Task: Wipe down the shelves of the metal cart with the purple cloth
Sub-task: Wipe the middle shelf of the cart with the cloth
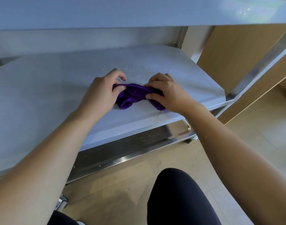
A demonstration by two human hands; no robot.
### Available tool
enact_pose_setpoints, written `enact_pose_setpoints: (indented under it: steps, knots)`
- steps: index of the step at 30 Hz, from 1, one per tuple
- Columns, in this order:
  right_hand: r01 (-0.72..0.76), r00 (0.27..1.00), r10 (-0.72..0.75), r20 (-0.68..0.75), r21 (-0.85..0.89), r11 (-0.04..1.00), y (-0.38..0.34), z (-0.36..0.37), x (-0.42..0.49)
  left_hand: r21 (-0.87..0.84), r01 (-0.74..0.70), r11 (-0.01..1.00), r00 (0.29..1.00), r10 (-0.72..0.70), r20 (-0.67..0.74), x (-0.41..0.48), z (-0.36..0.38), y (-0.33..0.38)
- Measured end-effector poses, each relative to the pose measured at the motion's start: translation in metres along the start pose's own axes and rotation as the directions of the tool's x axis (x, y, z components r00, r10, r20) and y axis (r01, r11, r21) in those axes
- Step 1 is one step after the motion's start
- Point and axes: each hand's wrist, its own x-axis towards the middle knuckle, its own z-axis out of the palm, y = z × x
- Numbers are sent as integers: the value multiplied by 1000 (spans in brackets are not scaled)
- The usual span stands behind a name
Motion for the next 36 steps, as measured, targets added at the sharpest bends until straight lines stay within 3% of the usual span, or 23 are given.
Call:
enact_pose_setpoints:
  steps: [7,12,16,21,28,33,36]
  knots:
    - [-33,998,30,54,61,998,-5,-6,1,150,-108,983,985,85,152,0,1,-1]
    - [-16,997,10,82,75,997,-8,-6,-2,177,-103,979,990,83,115,0,2,-1]
    - [-61,984,54,170,34,998,-3,-6,-5,303,-154,940,988,138,72,0,8,-3]
    - [-59,992,56,115,19,998,3,-19,-5,288,-164,944,980,121,161,3,3,-5]
    - [-95,995,94,-41,-33,995,8,-23,19,328,-13,945,1000,17,-11,27,5,9]
    - [-83,930,76,-359,-5,997,6,-71,47,355,-160,921,964,223,-144,67,-20,39]
    - [-78,928,68,-368,-13,997,4,-88,46,386,-235,892,937,313,-152,64,-27,48]
